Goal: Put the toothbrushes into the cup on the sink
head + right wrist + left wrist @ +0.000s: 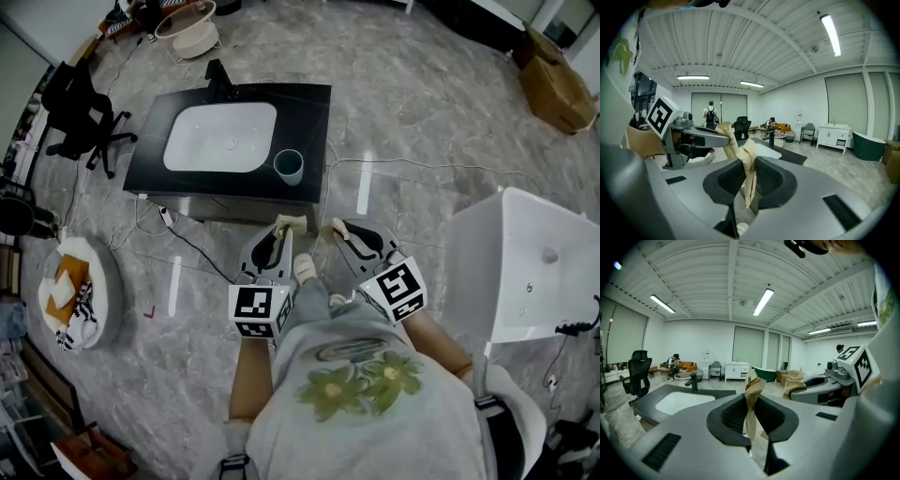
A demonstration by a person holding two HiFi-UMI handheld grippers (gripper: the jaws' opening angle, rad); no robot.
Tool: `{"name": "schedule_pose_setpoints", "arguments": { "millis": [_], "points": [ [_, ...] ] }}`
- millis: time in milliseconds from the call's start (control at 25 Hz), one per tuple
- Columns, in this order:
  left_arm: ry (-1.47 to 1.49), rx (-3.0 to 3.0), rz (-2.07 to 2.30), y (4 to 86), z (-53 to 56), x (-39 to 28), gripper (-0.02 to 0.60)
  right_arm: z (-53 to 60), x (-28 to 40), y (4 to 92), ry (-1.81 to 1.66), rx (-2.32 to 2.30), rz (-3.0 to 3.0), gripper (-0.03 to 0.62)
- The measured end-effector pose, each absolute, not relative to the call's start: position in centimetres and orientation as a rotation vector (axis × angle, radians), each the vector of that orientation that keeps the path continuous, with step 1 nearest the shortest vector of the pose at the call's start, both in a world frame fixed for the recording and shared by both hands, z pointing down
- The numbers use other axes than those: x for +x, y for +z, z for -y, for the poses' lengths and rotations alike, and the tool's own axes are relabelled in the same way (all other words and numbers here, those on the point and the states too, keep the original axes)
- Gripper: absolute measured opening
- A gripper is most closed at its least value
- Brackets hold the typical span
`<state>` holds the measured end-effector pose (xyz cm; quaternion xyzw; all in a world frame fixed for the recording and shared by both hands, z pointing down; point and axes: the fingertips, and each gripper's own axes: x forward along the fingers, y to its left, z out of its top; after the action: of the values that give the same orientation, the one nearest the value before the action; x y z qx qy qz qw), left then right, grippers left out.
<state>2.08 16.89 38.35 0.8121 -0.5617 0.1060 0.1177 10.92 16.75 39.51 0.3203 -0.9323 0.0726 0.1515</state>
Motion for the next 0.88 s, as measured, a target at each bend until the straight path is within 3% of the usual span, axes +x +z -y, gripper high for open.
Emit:
{"name": "schedule_pose_setpoints", "arguments": {
  "millis": [880],
  "points": [
    [0.244, 2.434, 1.656, 35.9, -4.3, -4.2, 0.06, -4.7, 5.9, 38.4, 0.195, 0.997, 2.653, 0.081]
  ]
}}
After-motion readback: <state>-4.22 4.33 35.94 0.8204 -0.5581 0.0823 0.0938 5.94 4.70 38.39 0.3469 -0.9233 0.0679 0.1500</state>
